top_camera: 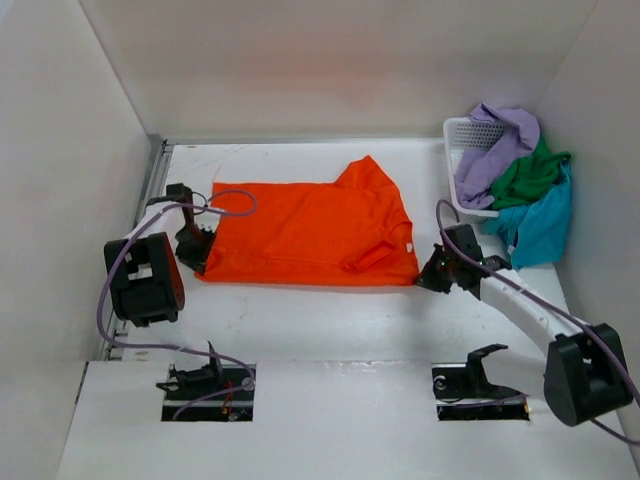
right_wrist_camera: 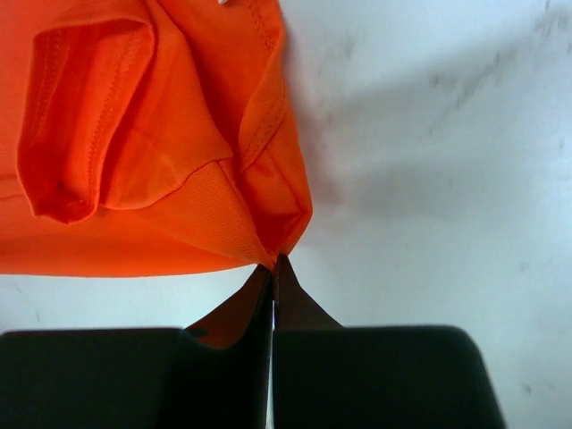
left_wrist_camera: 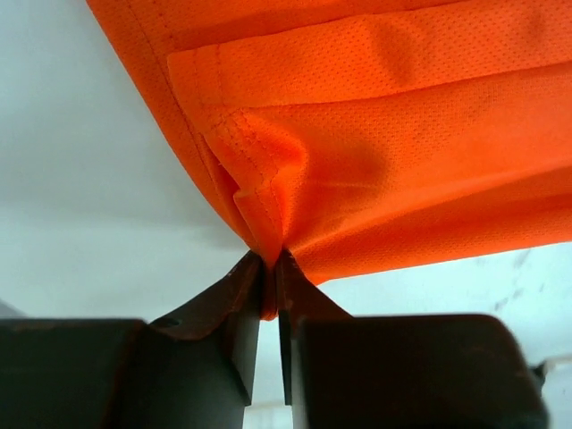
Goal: Fold and stack the t-shirts
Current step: Fold the flattened tshirt in 1/3 of the way
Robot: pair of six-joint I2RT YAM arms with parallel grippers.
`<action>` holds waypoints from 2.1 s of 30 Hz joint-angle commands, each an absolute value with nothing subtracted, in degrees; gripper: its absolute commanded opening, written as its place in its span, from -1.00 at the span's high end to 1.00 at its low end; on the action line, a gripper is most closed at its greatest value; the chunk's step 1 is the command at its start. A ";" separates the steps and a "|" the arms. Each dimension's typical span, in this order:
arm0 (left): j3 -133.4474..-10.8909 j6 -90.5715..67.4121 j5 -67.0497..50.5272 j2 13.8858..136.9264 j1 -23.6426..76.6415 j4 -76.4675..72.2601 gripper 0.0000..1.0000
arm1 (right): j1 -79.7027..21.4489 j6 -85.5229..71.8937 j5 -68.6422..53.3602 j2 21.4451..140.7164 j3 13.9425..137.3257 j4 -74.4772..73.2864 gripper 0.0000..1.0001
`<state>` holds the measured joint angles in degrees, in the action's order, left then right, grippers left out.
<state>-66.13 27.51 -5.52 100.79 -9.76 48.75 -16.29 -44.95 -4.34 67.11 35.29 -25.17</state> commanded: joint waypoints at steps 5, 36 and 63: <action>-62.66 31.90 0.44 92.03 -12.00 55.54 0.16 | -21.31 -52.47 -4.40 59.06 31.38 -32.43 0.20; -89.12 37.53 -12.93 112.58 53.57 43.34 -0.18 | -24.21 -55.28 2.37 53.79 29.98 -27.51 0.00; -90.79 22.24 -13.18 116.36 41.09 39.11 0.62 | -24.48 -57.92 3.16 56.60 22.76 -21.88 0.86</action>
